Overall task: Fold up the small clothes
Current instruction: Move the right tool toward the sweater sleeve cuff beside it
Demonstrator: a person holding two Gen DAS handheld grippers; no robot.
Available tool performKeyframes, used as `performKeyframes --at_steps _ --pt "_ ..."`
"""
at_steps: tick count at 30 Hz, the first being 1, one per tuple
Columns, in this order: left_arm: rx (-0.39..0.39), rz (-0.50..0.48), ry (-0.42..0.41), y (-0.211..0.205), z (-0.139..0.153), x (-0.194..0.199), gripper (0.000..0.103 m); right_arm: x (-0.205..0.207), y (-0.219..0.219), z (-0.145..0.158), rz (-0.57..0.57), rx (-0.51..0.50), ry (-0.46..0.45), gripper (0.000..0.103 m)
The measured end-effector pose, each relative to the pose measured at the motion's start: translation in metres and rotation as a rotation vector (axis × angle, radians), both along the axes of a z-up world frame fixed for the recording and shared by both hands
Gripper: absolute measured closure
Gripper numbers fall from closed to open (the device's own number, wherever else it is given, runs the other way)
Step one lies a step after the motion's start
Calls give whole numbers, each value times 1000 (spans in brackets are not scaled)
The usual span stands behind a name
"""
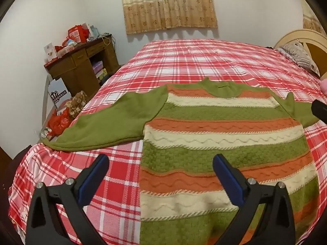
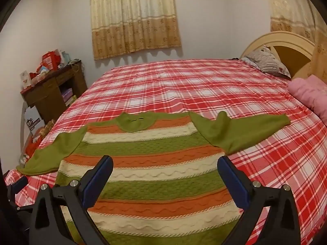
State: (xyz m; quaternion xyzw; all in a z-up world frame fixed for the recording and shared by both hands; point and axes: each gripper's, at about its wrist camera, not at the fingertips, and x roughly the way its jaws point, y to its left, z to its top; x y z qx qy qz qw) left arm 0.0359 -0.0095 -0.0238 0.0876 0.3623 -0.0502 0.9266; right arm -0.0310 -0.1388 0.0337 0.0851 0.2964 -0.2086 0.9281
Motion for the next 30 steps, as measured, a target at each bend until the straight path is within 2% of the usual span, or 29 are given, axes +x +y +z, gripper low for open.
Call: performKeyframes --at_steps 7,18,30 --pt "-9 1 7 -3 0 3 0 -2 -10 -5 -19 -11 24 1" --pt "-2 4 17 -5 -4 4 0 0 -11 -19 -21 25 44 1" --pt "-5 5 26 -8 -8 4 0 -2 -15 -20 -36 29 48 1"
